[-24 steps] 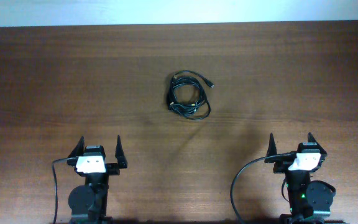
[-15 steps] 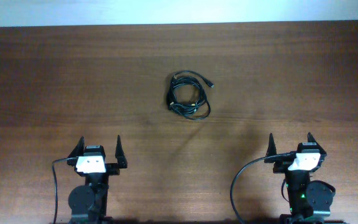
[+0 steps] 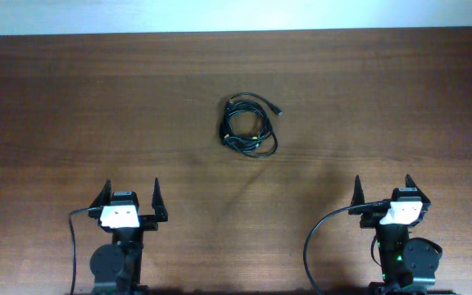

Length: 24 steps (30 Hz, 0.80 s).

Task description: Untangle cables

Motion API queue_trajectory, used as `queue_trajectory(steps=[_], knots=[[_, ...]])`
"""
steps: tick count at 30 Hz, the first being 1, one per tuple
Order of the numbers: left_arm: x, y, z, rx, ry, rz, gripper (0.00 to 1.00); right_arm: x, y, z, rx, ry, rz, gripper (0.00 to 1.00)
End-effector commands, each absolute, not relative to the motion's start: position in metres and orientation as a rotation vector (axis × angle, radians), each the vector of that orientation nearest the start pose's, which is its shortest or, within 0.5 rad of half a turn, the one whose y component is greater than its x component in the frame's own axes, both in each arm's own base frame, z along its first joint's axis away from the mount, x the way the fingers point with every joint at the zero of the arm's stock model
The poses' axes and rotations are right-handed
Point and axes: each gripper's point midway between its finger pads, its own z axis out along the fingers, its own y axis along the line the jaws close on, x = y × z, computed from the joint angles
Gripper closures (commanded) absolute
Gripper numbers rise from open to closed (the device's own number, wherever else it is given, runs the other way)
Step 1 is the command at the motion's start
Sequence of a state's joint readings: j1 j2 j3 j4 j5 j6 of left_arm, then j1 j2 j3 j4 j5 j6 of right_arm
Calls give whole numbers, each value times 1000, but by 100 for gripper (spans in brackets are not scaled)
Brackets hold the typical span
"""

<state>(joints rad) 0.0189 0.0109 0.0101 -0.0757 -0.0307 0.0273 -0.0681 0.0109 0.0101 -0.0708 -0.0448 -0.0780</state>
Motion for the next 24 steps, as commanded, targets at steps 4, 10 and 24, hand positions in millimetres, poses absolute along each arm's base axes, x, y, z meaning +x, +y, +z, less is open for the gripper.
queue_trajectory(steps=[4,10,24], knots=[[246,7,156,7,1652,60,1,246,-7,157,-42,1644,-65,0],[246,7,156,8,1652,60,1,246,-7,157,-42,1645,-65,0],[248,2,213,8,1819,12,1,233,26,184,-154,1776,133,0]])
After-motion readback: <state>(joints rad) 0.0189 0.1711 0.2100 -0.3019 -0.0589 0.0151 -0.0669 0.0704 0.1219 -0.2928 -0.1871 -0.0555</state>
